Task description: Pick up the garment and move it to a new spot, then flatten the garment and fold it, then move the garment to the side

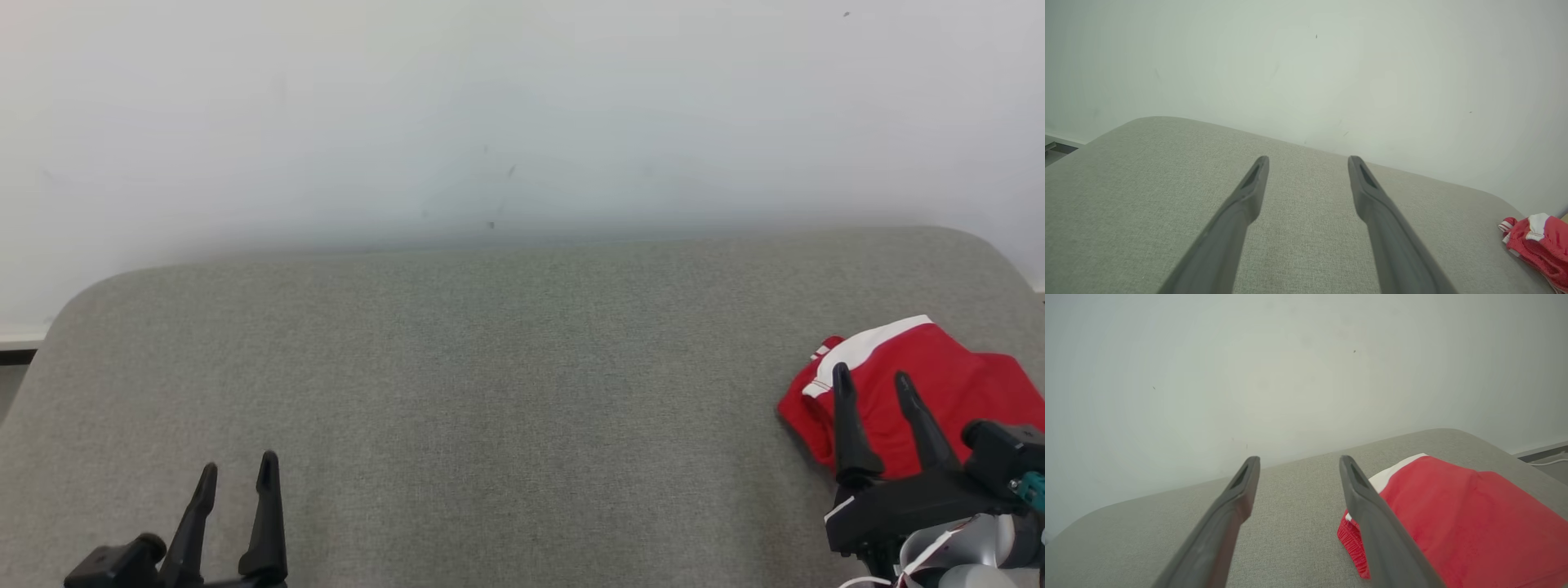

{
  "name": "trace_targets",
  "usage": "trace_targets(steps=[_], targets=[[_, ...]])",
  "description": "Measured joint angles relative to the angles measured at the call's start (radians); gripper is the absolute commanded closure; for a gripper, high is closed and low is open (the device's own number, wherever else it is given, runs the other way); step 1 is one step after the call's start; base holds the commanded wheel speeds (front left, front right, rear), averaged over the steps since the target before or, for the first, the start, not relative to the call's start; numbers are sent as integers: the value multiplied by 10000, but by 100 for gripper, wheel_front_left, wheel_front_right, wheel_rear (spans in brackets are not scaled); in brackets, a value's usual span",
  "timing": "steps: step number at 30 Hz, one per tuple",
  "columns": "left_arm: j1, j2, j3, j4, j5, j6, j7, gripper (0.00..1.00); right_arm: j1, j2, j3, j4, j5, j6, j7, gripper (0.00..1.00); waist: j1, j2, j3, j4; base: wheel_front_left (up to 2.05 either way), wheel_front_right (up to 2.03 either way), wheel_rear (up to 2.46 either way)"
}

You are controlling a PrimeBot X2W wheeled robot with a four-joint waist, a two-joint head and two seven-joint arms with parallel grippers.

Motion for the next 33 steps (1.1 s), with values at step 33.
trace_targets(steps=[33], targets=[[-145,38,15,736,395,288,366,0,121,17,886,1319,397,253,-1434,0,2,0,-32,318,0,0,0]])
